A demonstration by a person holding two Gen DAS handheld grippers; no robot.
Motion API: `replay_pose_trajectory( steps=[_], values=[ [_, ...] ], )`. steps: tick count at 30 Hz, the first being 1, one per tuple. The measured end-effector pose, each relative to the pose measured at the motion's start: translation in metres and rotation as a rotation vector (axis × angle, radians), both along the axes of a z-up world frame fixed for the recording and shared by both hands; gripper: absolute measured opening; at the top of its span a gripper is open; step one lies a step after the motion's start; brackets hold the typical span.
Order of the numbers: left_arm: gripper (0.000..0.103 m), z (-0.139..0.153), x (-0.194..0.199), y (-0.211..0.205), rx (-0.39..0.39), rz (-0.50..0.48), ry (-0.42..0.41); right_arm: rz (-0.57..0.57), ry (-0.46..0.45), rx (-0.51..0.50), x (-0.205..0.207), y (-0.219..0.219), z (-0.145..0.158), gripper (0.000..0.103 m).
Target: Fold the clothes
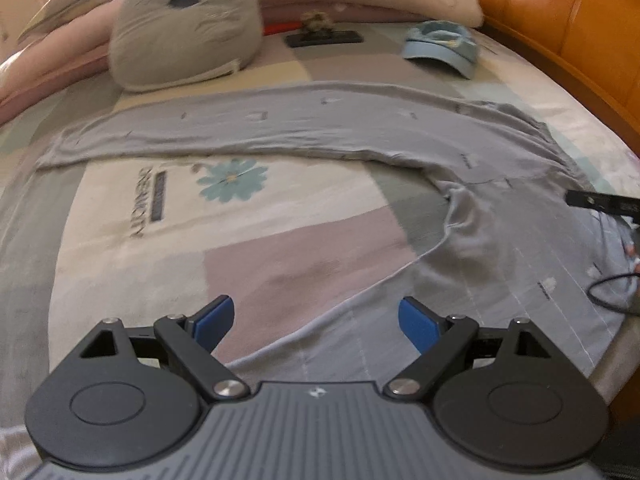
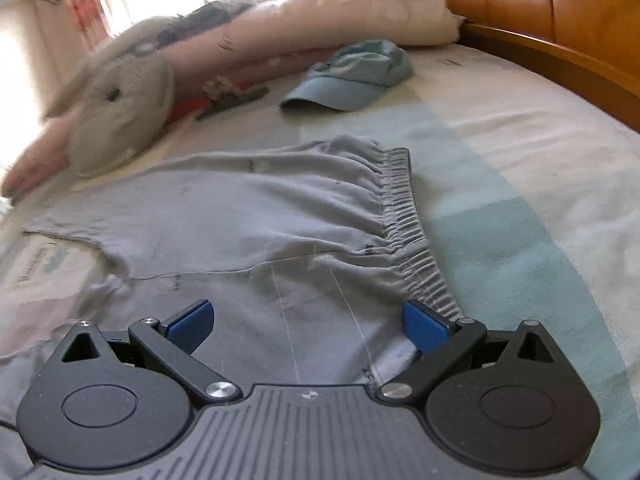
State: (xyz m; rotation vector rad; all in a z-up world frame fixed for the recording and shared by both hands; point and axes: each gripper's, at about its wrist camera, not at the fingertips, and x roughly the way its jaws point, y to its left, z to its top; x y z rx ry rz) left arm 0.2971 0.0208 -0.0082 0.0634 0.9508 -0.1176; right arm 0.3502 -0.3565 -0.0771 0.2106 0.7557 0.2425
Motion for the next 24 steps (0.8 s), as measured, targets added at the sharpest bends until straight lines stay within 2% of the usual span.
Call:
replay_pose_trajectory(
  steps=[4, 8, 11, 15, 17, 20, 22, 24],
  values=[
    [0.089, 0.000, 0.000, 0.003, -0.012, 0.020, 0.001, 0.006, 0.036, -0.026, 0.009, 0.007, 0.015, 0.103],
    [0.089, -0.006, 0.001, -0.005, -0.021, -0.008, 0.024, 0.059, -0.022, -0.059, 0.019, 0.032, 0.026, 0.103],
    [0.089, -0.010, -0.005, -0.003, -0.022, 0.014, 0.044, 0.104, -0.037, -0.107, 0.035, 0.051, 0.027, 0.103],
    [0.089, -0.016, -0.013, 0.001, -0.023, 0.046, 0.072, 0.154, -0.066, -0.100, 0.066, 0.064, 0.032, 0.103],
    [0.089, -0.018, -0.019, 0.004, -0.021, 0.065, 0.084, 0.163, -0.078, -0.073, 0.091, 0.063, 0.036, 0.103],
    [0.089, -0.018, -0.027, 0.006, -0.010, 0.096, 0.081, 0.153, -0.045, 0.010, 0.139, 0.059, 0.039, 0.103],
    [0.089, -0.018, -0.031, 0.006, -0.006, 0.115, 0.081, 0.143, 0.005, 0.072, 0.172, 0.058, 0.036, 0.103],
    [0.089, -0.018, -0.035, 0.006, -0.001, 0.135, 0.081, 0.158, 0.092, 0.140, 0.201, 0.058, 0.025, 0.103]
  ],
)
